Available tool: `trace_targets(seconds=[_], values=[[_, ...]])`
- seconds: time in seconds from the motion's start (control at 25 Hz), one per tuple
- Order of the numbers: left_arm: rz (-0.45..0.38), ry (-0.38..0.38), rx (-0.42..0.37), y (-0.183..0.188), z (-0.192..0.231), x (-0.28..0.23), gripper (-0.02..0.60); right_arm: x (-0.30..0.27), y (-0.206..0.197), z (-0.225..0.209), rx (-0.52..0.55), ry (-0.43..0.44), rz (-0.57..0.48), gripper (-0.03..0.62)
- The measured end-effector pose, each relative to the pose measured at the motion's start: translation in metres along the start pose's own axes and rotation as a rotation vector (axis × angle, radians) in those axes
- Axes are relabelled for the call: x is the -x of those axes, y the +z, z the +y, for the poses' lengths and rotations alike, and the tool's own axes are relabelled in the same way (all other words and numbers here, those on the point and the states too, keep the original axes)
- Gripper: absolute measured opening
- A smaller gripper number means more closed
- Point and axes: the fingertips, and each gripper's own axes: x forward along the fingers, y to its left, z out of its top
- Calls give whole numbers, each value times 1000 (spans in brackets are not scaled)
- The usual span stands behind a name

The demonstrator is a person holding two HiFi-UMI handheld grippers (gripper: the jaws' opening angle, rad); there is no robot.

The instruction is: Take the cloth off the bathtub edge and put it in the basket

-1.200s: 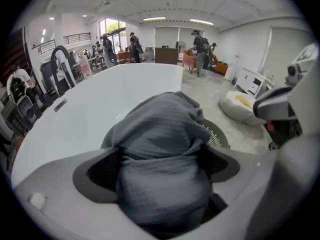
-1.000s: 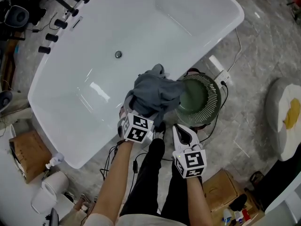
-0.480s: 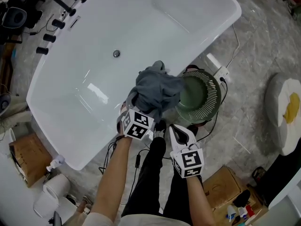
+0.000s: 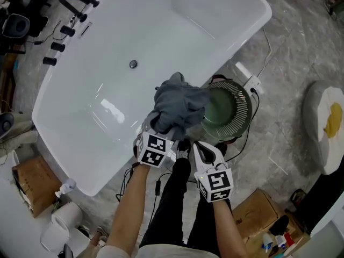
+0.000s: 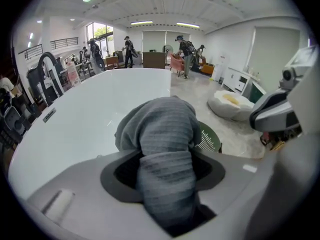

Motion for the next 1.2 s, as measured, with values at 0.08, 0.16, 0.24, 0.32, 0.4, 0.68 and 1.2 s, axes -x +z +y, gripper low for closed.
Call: trace_targets(seconds=[0.08,0.16,0.24,0.32,0.4,0.68,1.2], values=[[-16,-5,22,2,-2,4,281,3,2,0,-3,-5,-5,2],[-37,-6,44,6,-3,11,278,6,2,0,-6,-8,-10,2],[-64,-5,62,12,-5,17,278,10,1,-3,-14,-17,-11,2],[-85,-7,67,19,-10,21,276,16,-1,-10,-27,-36,-9,2],[-97,-15,63,26,-17,25,276,24,-2,-17,-40,-61,-5,2],[-135,-78,66,52,-54,23,275,47,14,-45,-70,-119,-43,2],[-178,-149,90,98,-113,-10,275,97,14,-100,-110,-191,-92,2]])
